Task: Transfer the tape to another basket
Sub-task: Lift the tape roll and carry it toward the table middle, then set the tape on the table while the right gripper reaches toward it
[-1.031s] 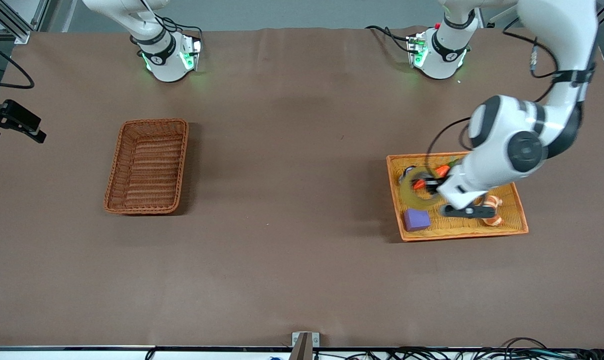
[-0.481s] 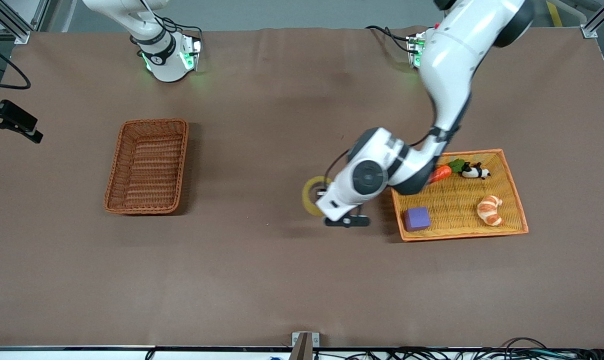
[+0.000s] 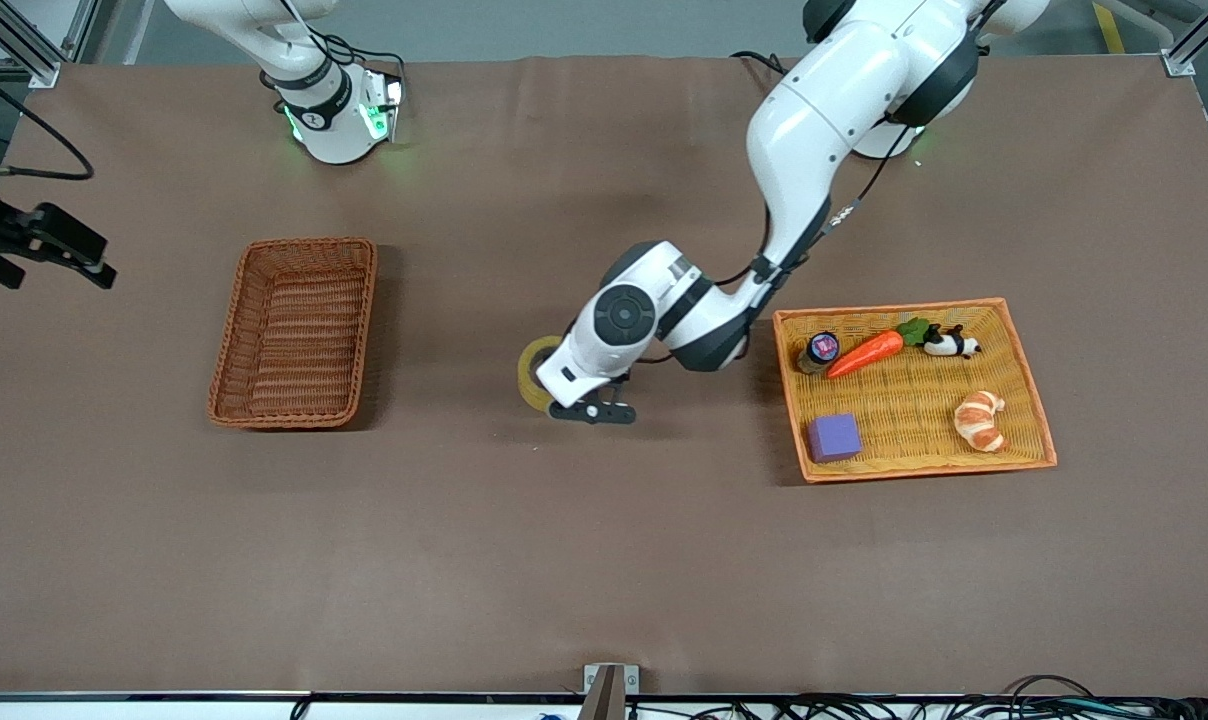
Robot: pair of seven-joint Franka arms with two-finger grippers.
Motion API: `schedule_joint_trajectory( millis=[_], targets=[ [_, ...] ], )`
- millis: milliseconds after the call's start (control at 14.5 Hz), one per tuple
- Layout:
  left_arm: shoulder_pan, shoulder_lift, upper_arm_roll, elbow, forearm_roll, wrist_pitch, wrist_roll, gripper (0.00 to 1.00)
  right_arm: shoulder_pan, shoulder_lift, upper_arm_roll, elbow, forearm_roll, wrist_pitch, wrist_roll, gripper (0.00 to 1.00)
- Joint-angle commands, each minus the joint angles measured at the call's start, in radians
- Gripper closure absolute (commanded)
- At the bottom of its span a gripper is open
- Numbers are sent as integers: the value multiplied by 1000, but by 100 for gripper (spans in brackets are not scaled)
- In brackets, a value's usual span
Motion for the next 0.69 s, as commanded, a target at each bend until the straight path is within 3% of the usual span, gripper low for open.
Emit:
schedule_joint_trajectory(
  millis=[0, 69, 138, 344, 619],
  targets=[
    [-55, 28, 16, 41, -1, 26, -35, 42, 10, 27, 3, -9, 8, 29, 9, 0],
    [-58, 20, 23, 32, 1, 29, -58, 19, 12, 33, 3, -12, 9, 37, 9, 0],
    [-50, 2, 23, 18, 7, 20, -78, 7, 13, 44, 3, -20, 8, 51, 9, 0],
    [24, -85, 26, -8, 13, -67, -86, 0, 44, 81, 7, -39, 2, 78, 9, 0],
    [149, -219, 26, -32, 21, -268, -67, 0, 56, 131, 137, -150, 0, 237, 168, 0]
  ],
)
